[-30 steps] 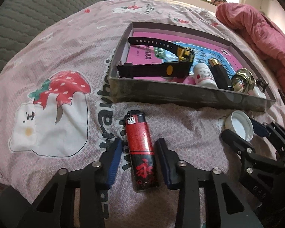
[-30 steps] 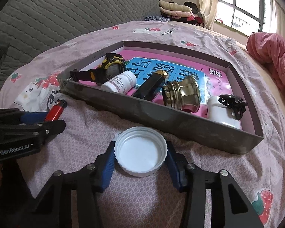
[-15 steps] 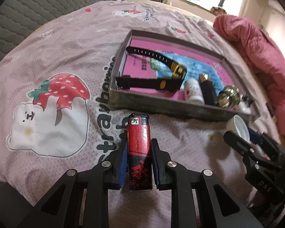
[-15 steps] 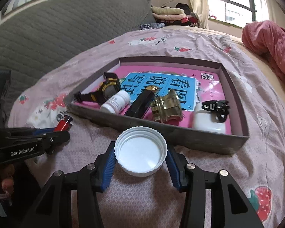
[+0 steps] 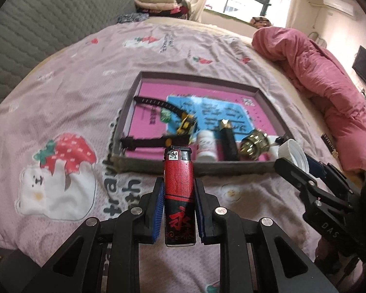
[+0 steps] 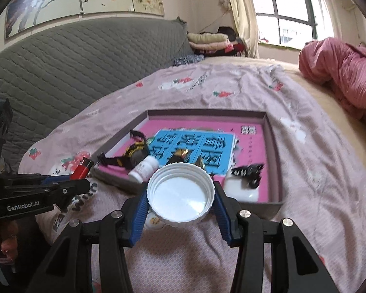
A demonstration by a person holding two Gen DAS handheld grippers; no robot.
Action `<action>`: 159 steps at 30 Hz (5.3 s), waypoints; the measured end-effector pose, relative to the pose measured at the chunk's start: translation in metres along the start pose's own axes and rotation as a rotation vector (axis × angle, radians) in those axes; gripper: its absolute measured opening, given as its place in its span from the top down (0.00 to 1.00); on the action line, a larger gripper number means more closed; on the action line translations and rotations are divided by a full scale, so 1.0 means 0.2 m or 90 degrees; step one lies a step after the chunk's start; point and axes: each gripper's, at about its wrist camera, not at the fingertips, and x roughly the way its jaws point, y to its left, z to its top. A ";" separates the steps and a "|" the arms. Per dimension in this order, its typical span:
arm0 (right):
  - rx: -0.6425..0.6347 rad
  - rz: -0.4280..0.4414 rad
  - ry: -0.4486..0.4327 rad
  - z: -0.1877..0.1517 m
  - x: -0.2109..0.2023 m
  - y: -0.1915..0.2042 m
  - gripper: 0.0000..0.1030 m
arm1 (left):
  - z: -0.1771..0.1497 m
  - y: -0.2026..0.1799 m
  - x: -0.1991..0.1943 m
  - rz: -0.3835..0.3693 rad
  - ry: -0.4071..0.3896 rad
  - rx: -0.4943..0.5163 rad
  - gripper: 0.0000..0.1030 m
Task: Organize rigid objects
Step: 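Carry the red lighter into the box with left tool while right tool carries the cap, then stand the lighter beside the tape measure with left tool while right tool sets the cap by the white bottle, then open both tools and withdraw them from the box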
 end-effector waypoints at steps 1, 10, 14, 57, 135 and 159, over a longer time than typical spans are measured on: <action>0.000 -0.002 -0.003 0.01 0.00 -0.01 0.52 | 0.01 0.00 0.00 -0.002 -0.002 0.001 0.77; -0.007 -0.020 -0.028 0.05 -0.02 -0.04 0.52 | 0.11 -0.06 0.02 -0.003 -0.022 0.010 0.77; -0.014 -0.033 -0.035 0.07 -0.03 -0.06 0.52 | 0.15 -0.05 0.04 0.001 -0.028 0.011 0.77; -0.016 -0.070 0.001 0.09 0.16 -0.18 0.52 | 0.32 0.11 0.38 0.029 0.006 -0.038 0.77; 0.130 -0.113 -0.035 0.09 0.03 -0.39 0.37 | 0.30 0.12 0.36 0.019 0.039 -0.036 0.58; 0.070 -0.151 -0.017 -0.02 -0.17 -0.04 0.36 | 0.13 0.05 0.10 -0.003 0.009 0.000 0.27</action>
